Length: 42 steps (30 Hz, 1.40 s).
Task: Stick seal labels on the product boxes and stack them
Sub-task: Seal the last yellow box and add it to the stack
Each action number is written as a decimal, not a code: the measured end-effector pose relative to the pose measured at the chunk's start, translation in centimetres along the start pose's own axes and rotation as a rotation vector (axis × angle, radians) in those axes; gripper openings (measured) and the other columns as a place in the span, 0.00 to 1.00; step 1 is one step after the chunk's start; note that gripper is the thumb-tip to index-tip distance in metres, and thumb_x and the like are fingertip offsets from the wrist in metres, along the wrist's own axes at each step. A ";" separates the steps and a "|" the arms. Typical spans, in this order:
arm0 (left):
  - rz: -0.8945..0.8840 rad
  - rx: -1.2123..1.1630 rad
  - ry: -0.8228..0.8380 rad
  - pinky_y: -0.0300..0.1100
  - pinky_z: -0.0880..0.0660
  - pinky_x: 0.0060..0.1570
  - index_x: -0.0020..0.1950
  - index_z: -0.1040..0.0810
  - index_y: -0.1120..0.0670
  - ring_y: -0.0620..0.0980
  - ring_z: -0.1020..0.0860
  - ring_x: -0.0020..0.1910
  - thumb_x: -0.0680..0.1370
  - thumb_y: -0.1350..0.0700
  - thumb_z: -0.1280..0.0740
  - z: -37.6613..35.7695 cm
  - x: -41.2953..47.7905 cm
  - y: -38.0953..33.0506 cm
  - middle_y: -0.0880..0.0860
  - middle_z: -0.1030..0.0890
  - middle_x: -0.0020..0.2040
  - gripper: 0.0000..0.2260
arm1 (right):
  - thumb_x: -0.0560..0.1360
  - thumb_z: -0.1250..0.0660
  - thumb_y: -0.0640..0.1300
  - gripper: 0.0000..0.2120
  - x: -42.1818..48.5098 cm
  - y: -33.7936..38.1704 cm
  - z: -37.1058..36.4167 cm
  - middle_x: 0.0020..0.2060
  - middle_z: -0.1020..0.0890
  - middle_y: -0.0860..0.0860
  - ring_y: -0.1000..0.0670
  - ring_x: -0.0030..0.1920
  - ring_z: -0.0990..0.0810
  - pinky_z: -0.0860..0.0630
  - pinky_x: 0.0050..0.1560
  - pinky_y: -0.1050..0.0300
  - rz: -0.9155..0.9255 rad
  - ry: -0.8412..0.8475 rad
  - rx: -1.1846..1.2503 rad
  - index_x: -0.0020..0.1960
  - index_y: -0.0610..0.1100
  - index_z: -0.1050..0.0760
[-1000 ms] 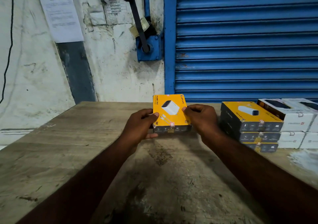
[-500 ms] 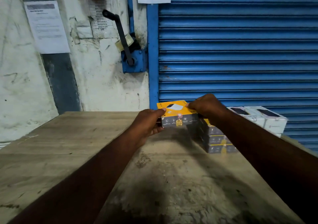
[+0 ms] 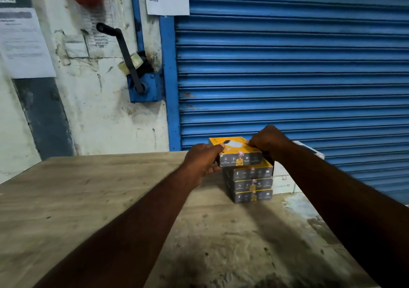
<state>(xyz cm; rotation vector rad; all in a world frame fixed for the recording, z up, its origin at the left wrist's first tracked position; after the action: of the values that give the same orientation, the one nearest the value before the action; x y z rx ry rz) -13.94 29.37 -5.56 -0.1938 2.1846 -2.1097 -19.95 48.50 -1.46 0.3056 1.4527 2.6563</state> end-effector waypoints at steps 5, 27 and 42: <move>0.009 0.023 -0.001 0.38 0.23 0.30 0.44 0.21 0.54 0.46 0.19 0.36 0.79 0.53 0.29 -1.4 1.0 0.3 0.52 0.17 0.41 0.06 | 0.70 0.20 0.43 0.14 1.5 -0.9 0.6 0.41 0.18 0.38 0.44 0.37 0.21 0.28 0.32 0.55 -0.022 -0.005 -0.059 0.43 0.38 0.24; -0.035 0.160 -0.039 0.48 0.16 0.44 0.41 0.19 0.55 0.52 0.15 0.45 0.78 0.52 0.28 -3.0 2.8 0.9 0.56 0.14 0.46 0.09 | 0.72 0.25 0.44 0.15 3.9 -1.4 1.4 0.38 0.23 0.45 0.43 0.46 0.20 0.29 0.41 0.53 0.137 -0.052 -0.358 0.35 0.43 0.30; -0.099 0.359 -0.045 0.41 0.22 0.40 0.39 0.17 0.55 0.48 0.21 0.30 0.77 0.51 0.28 -3.1 2.6 0.1 0.52 0.19 0.32 0.11 | 0.72 0.26 0.44 0.15 4.0 -2.0 1.6 0.41 0.21 0.43 0.45 0.44 0.21 0.31 0.34 0.55 0.121 -0.062 -0.327 0.35 0.42 0.30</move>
<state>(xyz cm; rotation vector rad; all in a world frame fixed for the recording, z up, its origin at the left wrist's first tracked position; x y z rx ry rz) -17.00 32.06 -5.50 -0.3189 1.7657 -2.4767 -23.52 51.64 -1.80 0.4517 0.9881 2.8900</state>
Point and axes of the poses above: each hand's wrist, its own x-axis towards the middle knuckle, its own z-axis out of the back of the hand, y = z × x, the point moved 5 cm from there along x, towards the middle knuckle
